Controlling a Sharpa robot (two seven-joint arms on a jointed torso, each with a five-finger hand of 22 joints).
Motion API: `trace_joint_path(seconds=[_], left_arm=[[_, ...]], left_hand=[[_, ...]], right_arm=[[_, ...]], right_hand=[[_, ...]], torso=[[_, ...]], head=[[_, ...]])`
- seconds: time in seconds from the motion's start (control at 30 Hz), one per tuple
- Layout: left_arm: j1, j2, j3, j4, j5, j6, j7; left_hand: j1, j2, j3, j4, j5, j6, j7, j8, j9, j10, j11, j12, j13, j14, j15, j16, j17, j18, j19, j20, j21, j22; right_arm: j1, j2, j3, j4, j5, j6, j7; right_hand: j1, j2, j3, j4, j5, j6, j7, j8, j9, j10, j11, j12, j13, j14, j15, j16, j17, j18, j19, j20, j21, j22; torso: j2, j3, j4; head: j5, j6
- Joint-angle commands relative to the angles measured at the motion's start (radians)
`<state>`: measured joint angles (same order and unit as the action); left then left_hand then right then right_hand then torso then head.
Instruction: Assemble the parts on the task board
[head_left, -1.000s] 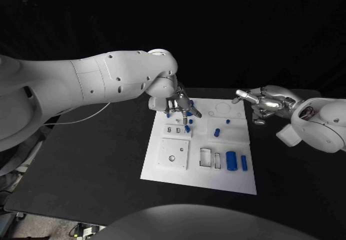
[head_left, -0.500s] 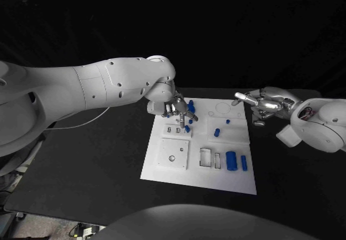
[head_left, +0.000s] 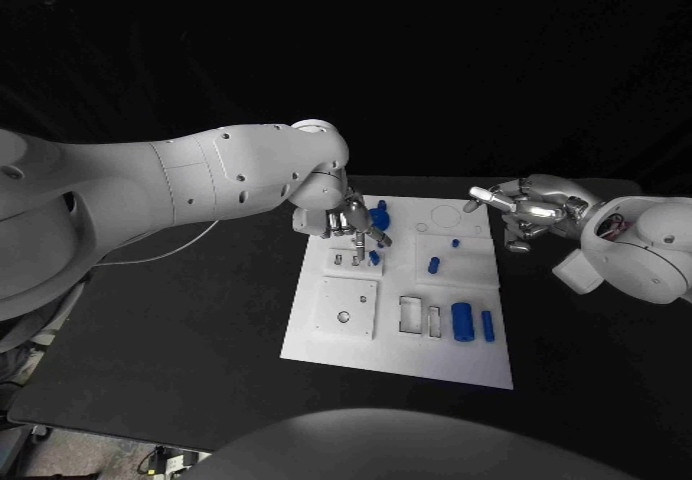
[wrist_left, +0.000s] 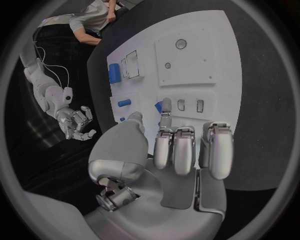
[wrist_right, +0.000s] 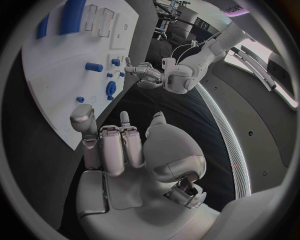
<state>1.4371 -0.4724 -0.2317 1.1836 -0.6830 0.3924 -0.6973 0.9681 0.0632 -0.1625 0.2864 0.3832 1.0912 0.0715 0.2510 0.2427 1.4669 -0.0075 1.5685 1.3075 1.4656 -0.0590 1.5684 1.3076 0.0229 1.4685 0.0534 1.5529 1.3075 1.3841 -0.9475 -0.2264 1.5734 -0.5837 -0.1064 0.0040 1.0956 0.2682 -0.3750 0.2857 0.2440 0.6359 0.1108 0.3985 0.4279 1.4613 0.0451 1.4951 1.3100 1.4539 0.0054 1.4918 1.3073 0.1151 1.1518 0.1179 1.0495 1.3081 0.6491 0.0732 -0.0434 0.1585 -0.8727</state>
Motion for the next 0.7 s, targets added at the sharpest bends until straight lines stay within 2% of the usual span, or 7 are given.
trace_joint_path(seconds=[0.03,0.2,0.37,0.63,0.7], left_arm=[[-0.004,0.006,0.0,-0.004,-0.009,-0.01,-0.191],[-0.008,0.011,0.0,-0.008,-0.009,-0.015,-0.191],[-0.01,0.016,0.0,-0.015,-0.009,-0.017,-0.191],[-0.012,0.031,0.001,-0.034,-0.01,-0.008,-0.191],[-0.013,0.036,0.001,-0.04,-0.013,-0.001,-0.192]], left_hand=[[0.006,0.002,-0.008,0.001,-0.007,-0.009,-0.001,-0.009,0.001,0.104,0.003,0.002,0.263,0.105,0.002,0.002,0.263,-0.011,0.068,0.002,-0.006,0.214],[0.007,0.003,-0.009,0.0,-0.007,-0.011,0.0,-0.01,0.002,0.104,0.003,0.002,0.263,0.105,0.003,0.002,0.263,-0.01,0.066,0.002,-0.007,0.212],[0.012,0.007,-0.008,-0.001,-0.002,-0.013,0.001,-0.014,0.004,0.104,0.004,0.002,0.263,0.105,0.004,0.002,0.263,-0.01,0.067,0.003,-0.007,0.213],[0.03,0.009,-0.006,-0.006,0.013,-0.015,0.002,-0.022,0.01,0.104,0.005,0.002,0.263,0.105,0.005,0.002,0.263,-0.011,0.068,0.004,-0.007,0.214],[0.045,0.012,-0.001,-0.009,-0.014,-0.015,0.002,-0.028,0.015,0.104,0.006,0.002,0.263,0.105,0.005,0.002,0.263,-0.01,0.067,0.005,-0.008,0.213]], right_arm=[[-0.001,0.002,0.0,-0.001,0.001,0.024,-0.002],[-0.001,0.005,0.0,0.0,0.001,0.028,-0.006],[-0.001,0.004,0.0,0.0,0.001,0.031,-0.011],[-0.001,0.001,-0.001,0.0,0.001,0.038,-0.019],[-0.001,0.001,-0.001,0.0,0.001,0.039,-0.02]], right_hand=[[0.008,0.001,0.0,0.0,0.005,0.002,0.005,0.007,0.001,-0.001,-0.003,-0.002,0.155,-0.002,0.001,-0.004,0.162,-0.005,-0.007,0.002,-0.004,0.116],[0.01,0.001,0.0,-0.001,0.006,0.002,0.005,0.007,0.001,-0.002,-0.003,-0.003,0.154,-0.003,0.001,-0.004,0.161,-0.004,-0.009,0.002,-0.005,0.116],[0.053,-0.012,0.006,-0.014,0.006,0.007,0.004,0.009,0.002,-0.003,-0.003,-0.003,0.152,-0.006,0.001,-0.006,0.159,-0.003,-0.013,0.003,-0.006,0.115],[0.058,-0.011,0.008,-0.014,0.008,0.009,0.004,0.01,0.002,-0.007,-0.003,-0.005,0.149,-0.009,0.001,-0.008,0.156,-0.002,-0.018,0.003,-0.012,0.113],[0.073,-0.015,0.01,-0.019,0.008,0.011,0.004,0.01,0.003,-0.008,-0.003,-0.006,0.148,-0.01,0.001,-0.009,0.156,-0.002,-0.02,0.003,-0.013,0.112]], torso=[[0.0,-0.0002,0.0008],[0.0,-0.0002,0.0002],[-0.001,-0.0001,0.0006],[-0.001,-0.0002,0.0003],[0.0,-0.0001,0.0004]], head=[[-0.001,0.0],[0.0,0.0],[-0.004,0.0],[-0.005,0.0],[-0.004,0.0]])
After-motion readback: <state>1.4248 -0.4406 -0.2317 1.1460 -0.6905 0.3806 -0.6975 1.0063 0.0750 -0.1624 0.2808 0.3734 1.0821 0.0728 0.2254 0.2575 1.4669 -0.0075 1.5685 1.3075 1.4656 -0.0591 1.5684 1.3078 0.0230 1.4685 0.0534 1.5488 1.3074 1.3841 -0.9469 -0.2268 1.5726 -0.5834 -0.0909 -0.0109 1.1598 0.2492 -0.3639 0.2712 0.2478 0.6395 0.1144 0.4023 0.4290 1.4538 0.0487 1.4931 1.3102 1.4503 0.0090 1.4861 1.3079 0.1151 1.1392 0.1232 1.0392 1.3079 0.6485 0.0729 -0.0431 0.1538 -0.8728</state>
